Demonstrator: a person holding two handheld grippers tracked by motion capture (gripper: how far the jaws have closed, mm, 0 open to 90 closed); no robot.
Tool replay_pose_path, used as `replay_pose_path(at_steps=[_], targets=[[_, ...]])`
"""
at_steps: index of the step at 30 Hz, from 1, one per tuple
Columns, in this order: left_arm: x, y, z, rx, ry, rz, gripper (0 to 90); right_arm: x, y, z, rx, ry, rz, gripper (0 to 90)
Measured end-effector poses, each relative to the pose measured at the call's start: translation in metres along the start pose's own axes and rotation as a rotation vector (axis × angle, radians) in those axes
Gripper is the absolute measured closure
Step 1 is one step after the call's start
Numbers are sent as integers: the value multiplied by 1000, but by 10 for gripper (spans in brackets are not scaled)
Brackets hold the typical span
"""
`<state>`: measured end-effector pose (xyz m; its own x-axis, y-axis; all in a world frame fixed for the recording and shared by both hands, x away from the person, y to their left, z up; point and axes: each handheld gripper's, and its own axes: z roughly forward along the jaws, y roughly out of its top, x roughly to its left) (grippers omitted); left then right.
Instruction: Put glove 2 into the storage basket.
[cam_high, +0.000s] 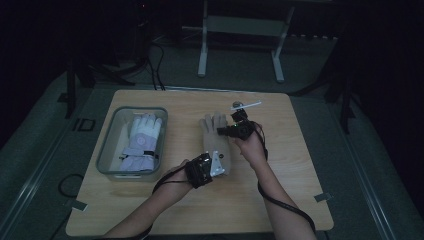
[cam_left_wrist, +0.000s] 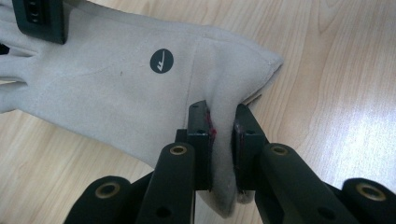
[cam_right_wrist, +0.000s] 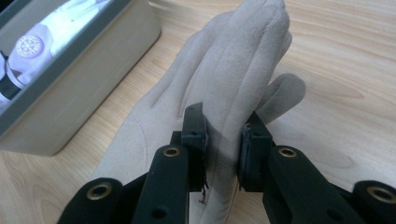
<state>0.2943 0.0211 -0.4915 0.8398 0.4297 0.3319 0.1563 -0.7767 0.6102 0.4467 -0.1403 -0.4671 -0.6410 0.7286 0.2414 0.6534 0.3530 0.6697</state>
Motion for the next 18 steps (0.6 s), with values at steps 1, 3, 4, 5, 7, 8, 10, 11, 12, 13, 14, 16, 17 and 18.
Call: replay_pose_path(at_steps=[1, 3, 4, 5, 7, 8, 10, 11, 12, 13, 14, 16, 17, 18], targets=[[3, -1, -6, 3, 13, 4, 808, 2, 3, -1, -10, 6, 7, 760], [5, -2, -10, 6, 22, 9, 809, 4, 6, -1, -13, 6, 10, 760], [7, -2, -13, 5, 24, 8, 808, 4, 7, -1, -17, 5, 7, 760], [8, -2, -15, 1, 24, 2, 808, 6, 9, -1, -20, 4, 4, 760], [10, -3, -20, 0, 35, 0, 809, 10, 12, -1, -25, 5, 1, 761], [12, -4, -23, 0, 37, 1, 808, 11, 14, -1, -27, 4, -6, 761], [14, -5, -27, 3, 44, 4, 809, 15, 18, -2, -28, 3, -12, 761], [15, -6, -29, 2, 48, 3, 809, 17, 20, -2, -31, 4, -16, 761], [16, -7, -31, 2, 51, 0, 809, 19, 22, -3, -33, 4, -21, 761], [17, -7, -33, 6, 55, 3, 809, 21, 24, -3, -35, 5, -24, 762], [17, -8, -35, 5, 60, -2, 809, 23, 25, -3, -36, 6, -26, 762], [19, -10, -40, 3, 64, -4, 809, 27, 29, -2, -35, 5, -41, 764], [20, -11, -42, 7, 68, -2, 809, 29, 31, -2, -35, 8, -42, 766], [20, -12, -44, 8, 75, -3, 810, 31, 33, -2, -33, 10, -46, 769]])
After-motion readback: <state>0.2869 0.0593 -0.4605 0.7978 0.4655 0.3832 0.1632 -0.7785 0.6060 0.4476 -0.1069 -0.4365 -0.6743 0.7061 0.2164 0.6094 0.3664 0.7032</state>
